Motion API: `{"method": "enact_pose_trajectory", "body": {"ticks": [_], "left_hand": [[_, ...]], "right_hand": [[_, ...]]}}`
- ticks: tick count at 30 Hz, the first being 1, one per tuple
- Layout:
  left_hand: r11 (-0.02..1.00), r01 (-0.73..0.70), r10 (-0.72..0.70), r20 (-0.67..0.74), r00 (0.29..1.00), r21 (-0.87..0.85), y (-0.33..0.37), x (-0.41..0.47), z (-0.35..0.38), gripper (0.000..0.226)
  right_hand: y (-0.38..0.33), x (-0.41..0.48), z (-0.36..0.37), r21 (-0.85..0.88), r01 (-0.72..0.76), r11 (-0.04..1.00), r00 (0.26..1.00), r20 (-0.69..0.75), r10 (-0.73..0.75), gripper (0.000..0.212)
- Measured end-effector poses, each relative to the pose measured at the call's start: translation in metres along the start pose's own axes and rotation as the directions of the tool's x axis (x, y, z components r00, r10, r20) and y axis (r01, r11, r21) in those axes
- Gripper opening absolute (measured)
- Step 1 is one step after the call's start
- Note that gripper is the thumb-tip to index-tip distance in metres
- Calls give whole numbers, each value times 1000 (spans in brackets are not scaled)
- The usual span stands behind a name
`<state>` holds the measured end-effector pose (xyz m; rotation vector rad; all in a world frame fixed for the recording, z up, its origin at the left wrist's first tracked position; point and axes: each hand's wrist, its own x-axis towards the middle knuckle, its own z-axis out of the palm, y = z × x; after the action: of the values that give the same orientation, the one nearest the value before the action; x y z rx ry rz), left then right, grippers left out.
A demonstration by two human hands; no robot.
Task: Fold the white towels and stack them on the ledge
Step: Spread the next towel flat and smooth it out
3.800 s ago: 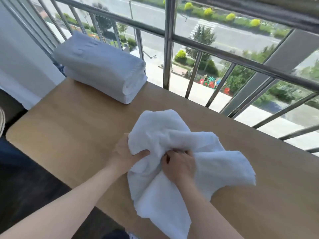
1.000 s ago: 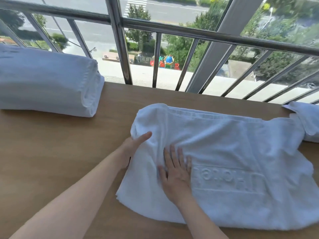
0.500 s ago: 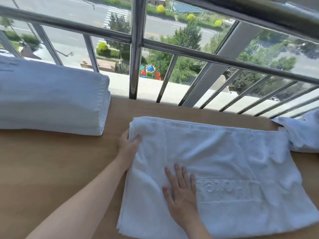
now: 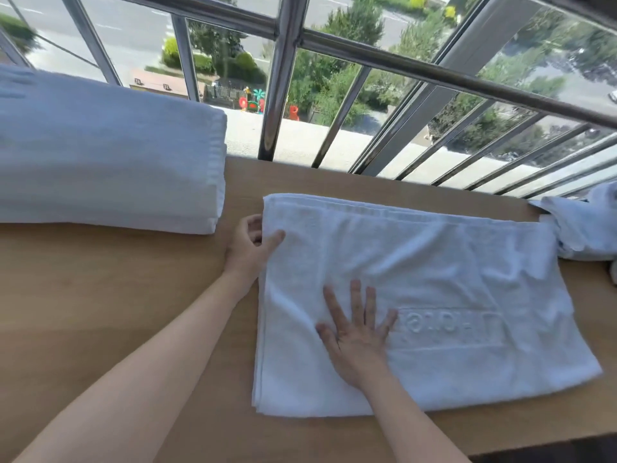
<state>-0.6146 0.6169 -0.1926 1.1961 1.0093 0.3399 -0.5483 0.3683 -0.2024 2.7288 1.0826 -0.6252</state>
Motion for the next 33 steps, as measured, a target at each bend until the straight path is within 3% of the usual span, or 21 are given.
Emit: {"method": "enact_pose_trajectory", "body": {"ticks": [4, 8, 10, 14, 18, 20, 22, 26, 28, 29, 30, 33], "left_hand": [[983, 126, -147, 165, 975, 133, -24, -55, -11, 61], [930, 109, -251, 393, 884, 351, -54, -103, -9, 41], [916, 125, -254, 310, 916, 382, -62, -116, -12, 25], [956, 179, -214, 136, 967, 232, -69, -132, -29, 21], [912, 224, -346, 350, 870, 344, -45, -118, -42, 32], [931, 186, -304, 387, 870, 314, -31, -114, -45, 32], [956, 159, -242, 358, 902, 247, -33, -122, -45, 26], [858, 104, -206, 151, 967, 503, -49, -142, -45, 19], [931, 85, -176, 234, 956, 356, -46, -142, -40, 25], [956, 144, -213, 269, 939, 255, -43, -142, -38, 29], [950, 175, -245, 269, 931, 258, -41, -143, -39, 33], [799, 98, -211, 125, 969, 594, -50, -145, -55, 31]], "right_hand": [[-11, -1, 1, 20, -50, 999, 999, -12, 50, 67], [-18, -2, 2, 82, -64, 995, 997, -45, 68, 66], [-18, -2, -1, 107, -48, 993, 998, -46, 53, 63], [-22, -18, 4, 88, 17, 996, 999, -41, -13, 59], [-20, -21, 8, 32, 15, 999, 999, -39, -14, 61], [-22, -18, 4, 81, 33, 996, 999, -15, -31, 59], [-19, -19, 3, 122, 38, 992, 999, -30, -35, 59], [-17, -23, 6, 57, 54, 997, 998, -13, -53, 62], [-18, -21, 5, 103, 44, 994, 999, -28, -42, 60], [-17, -19, 4, 122, 46, 991, 999, -24, -43, 58], [-15, -19, 2, 121, 54, 991, 999, -12, -53, 58], [-11, -20, 5, 96, 84, 992, 996, 6, -85, 60]]}}
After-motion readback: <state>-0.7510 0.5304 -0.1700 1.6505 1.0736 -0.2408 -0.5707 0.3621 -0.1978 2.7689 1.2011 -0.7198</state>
